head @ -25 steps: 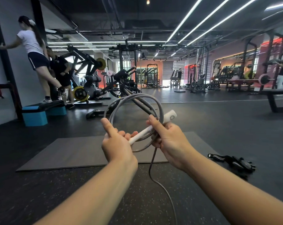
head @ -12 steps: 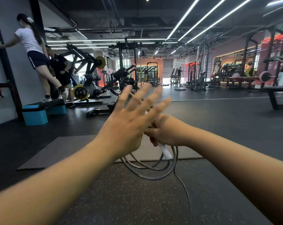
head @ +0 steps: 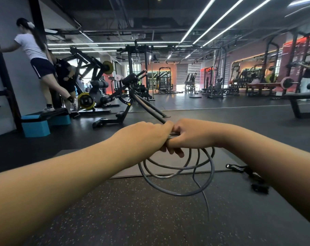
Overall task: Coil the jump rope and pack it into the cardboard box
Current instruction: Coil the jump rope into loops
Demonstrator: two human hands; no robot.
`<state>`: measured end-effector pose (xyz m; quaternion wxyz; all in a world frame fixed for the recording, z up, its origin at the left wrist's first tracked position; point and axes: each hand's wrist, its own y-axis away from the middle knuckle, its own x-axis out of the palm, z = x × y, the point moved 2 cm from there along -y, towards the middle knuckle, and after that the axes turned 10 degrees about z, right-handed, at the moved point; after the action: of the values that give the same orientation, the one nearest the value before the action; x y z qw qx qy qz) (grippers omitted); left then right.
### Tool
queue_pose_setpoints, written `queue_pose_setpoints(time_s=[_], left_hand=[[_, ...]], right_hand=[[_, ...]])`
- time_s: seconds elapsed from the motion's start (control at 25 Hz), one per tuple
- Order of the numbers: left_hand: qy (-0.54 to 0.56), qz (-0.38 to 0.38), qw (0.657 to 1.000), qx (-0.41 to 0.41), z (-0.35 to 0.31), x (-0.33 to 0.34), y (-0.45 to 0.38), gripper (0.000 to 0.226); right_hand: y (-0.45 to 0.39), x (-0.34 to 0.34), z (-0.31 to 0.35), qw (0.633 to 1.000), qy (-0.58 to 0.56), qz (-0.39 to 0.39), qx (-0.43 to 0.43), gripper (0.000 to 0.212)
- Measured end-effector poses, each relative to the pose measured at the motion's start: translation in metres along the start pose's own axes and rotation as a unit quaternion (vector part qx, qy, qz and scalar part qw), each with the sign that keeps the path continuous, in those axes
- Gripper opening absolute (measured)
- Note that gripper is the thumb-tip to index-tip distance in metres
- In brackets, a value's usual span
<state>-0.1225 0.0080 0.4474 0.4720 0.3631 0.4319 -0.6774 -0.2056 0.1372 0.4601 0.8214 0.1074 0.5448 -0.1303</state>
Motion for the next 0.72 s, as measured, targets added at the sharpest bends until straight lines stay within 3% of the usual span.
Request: queue_pose_setpoints(time_s=[0.12, 0.2, 0.36, 0.48, 0.56, 0.72], left_hand=[[-0.001, 0.044, 0.999, -0.003, 0.005, -0.002, 0.002, 0.013], [0.001, 0.058, 0.998, -0.017, 0.013, -0.006, 0.011, 0.017], [-0.033, 0.052, 0.997, -0.046, 0.031, -0.005, 0.022, 0.025], [-0.027, 0.037, 0.998, -0.05, 0.022, -0.017, 0.02, 0.018], [0.034, 0.034, 0.998, -0.034, 0.011, -0.027, 0.011, 0.018], [0.227, 0.154, 0.961, -0.018, 0.01, -0.021, 0.007, 0.02]], right_hand=[[0.013, -0.002, -0.006, 0.998, -0.049, 0.047, 0.019, 0.021], [0.021, -0.005, -0.01, 0.994, -0.086, 0.059, 0.016, 0.021], [0.02, -0.002, -0.012, 0.993, -0.113, 0.044, 0.003, 0.02], [0.01, 0.001, -0.006, 0.999, -0.047, 0.004, -0.022, 0.018], [0.006, 0.0, -0.001, 0.999, -0.01, 0.0, -0.033, 0.017], [0.013, -0.005, 0.001, 1.0, -0.008, 0.016, -0.024, 0.017]])
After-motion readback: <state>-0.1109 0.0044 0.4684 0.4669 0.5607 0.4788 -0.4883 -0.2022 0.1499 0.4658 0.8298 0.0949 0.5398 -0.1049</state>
